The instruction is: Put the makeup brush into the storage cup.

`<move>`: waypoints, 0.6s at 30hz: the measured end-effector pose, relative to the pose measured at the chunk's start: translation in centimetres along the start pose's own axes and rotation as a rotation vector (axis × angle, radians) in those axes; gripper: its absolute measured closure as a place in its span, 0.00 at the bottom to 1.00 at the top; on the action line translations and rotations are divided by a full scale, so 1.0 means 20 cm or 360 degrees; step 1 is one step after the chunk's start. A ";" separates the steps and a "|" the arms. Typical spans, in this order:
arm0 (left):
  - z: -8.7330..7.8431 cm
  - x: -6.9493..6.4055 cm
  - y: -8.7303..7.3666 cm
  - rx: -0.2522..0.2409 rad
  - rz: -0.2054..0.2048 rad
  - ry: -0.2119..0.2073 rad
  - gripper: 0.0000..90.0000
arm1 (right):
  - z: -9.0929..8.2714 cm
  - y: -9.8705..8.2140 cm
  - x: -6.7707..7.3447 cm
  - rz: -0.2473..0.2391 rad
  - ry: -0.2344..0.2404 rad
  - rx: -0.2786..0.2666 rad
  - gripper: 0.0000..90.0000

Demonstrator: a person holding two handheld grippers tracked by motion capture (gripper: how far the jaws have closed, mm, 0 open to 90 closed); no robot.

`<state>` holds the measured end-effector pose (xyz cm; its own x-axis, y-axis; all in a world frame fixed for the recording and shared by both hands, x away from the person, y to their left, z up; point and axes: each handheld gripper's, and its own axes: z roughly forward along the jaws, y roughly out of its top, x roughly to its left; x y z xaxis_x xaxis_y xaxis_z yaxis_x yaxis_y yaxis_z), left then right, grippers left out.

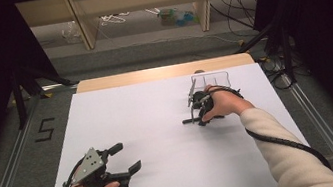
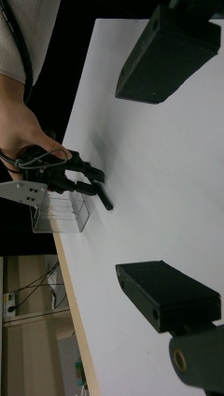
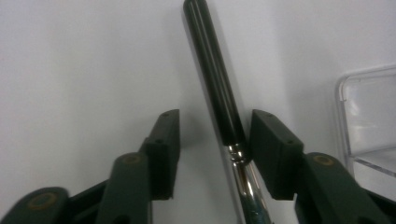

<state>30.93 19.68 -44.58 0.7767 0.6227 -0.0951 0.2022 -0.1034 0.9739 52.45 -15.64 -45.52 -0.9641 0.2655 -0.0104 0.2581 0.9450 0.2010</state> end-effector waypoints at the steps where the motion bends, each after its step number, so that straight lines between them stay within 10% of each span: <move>1: 0.00 0.00 0.00 0.0002 -0.0005 0.0005 0.14 | 0.00 0.00 0.00 -0.0021 0.0006 0.0017 0.70; 6: 0.00 0.00 0.00 0.0012 -0.0012 0.0002 0.15 | -0.01 0.02 0.03 -0.0067 0.0023 0.0080 0.87; 18: 0.01 -0.01 -0.01 0.0038 -0.0011 -0.0012 0.17 | -0.06 0.03 0.09 -0.0209 -0.0026 0.0095 0.88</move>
<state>30.82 19.39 -44.73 0.7798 0.6174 -0.1033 0.2215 -0.1178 0.9680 50.83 -14.85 -44.20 -0.9887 0.1417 -0.0488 0.1338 0.9813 0.1383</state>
